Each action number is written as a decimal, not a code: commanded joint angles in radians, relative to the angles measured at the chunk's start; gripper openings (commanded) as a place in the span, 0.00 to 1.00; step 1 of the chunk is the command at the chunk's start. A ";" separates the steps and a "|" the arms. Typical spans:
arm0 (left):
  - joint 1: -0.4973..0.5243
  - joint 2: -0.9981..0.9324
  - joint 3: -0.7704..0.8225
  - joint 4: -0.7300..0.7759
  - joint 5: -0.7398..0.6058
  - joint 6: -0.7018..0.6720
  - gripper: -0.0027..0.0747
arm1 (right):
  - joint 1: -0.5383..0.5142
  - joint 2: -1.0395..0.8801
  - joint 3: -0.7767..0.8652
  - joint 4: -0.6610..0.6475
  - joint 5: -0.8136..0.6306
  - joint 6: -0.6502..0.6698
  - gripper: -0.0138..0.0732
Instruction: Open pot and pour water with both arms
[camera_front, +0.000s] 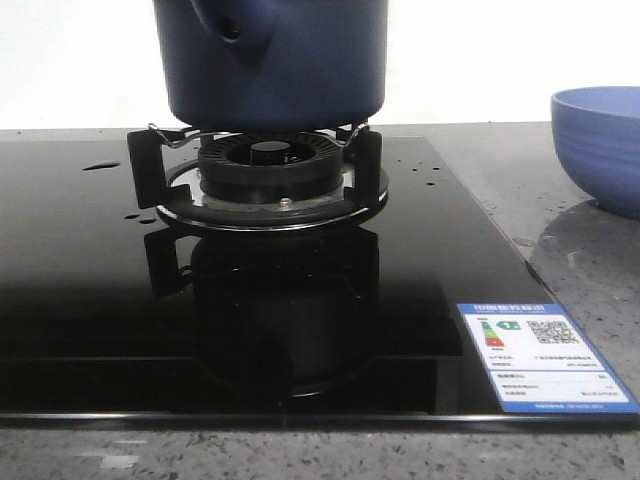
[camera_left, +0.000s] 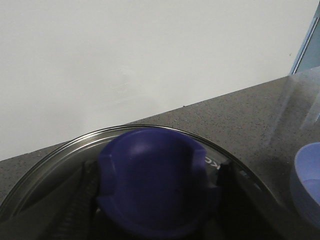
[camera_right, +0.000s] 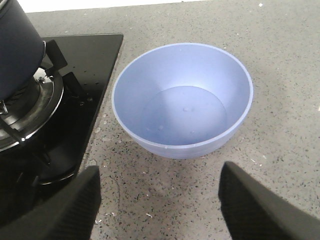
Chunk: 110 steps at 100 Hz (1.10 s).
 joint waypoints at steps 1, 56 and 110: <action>0.000 -0.066 -0.033 -0.006 -0.070 0.000 0.56 | 0.001 0.012 -0.037 0.002 -0.065 -0.007 0.68; 0.128 -0.219 -0.033 -0.002 -0.058 0.000 0.56 | 0.001 0.083 -0.084 0.002 -0.043 -0.007 0.68; 0.330 -0.290 -0.033 0.010 -0.002 0.000 0.56 | -0.004 0.631 -0.530 -0.146 0.205 0.057 0.68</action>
